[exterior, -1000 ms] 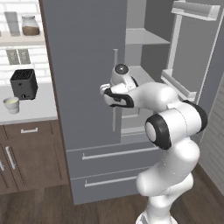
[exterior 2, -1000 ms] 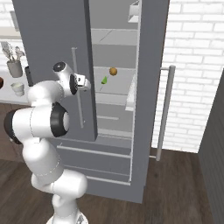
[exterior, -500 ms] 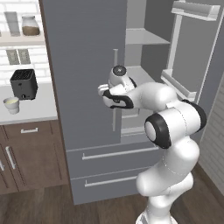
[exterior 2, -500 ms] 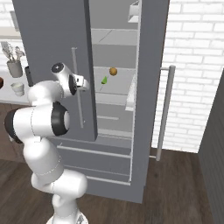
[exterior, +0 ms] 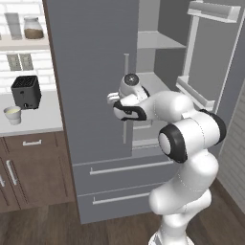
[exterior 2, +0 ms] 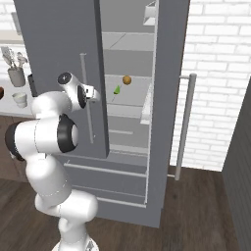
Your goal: Grab a lemon wedge from the fridge and one ice cube from the ice bowl, and put them in the glass of lemonade.
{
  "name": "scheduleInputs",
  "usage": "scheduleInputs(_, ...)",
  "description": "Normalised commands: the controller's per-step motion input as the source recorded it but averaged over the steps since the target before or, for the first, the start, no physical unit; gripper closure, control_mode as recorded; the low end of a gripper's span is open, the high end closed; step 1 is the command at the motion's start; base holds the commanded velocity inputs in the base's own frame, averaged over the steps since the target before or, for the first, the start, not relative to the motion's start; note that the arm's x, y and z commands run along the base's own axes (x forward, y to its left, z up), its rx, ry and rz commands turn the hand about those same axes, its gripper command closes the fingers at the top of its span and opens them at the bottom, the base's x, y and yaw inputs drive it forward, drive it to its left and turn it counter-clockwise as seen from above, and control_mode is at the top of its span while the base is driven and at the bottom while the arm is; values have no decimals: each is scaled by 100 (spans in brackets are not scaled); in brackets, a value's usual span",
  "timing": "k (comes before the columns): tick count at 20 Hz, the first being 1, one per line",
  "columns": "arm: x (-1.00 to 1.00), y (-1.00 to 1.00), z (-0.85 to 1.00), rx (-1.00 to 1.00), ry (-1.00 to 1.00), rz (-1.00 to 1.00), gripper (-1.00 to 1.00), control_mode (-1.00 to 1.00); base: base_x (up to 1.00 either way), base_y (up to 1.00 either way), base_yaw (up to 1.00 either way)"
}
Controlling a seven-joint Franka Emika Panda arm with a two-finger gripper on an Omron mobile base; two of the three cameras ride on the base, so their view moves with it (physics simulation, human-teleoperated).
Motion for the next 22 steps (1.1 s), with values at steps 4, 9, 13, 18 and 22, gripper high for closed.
scheduleInputs(4, 8, 0, -5, 0, 1, 0, 100, -100, 0, 0, 0)
scheduleInputs(9, 2, 0, -8, 0, 1, 0, 100, -100, 0, 0, 0)
scheduleInputs(13, 0, 0, -21, 0, 3, 0, 100, -100, 0, 0, 0)
scheduleInputs(18, -1, 11, -18, 0, -1, 0, 100, -100, 0, 0, 0)
scheduleInputs(22, -25, 49, 0, 0, -1, 0, 100, -100, 0, 0, 0)
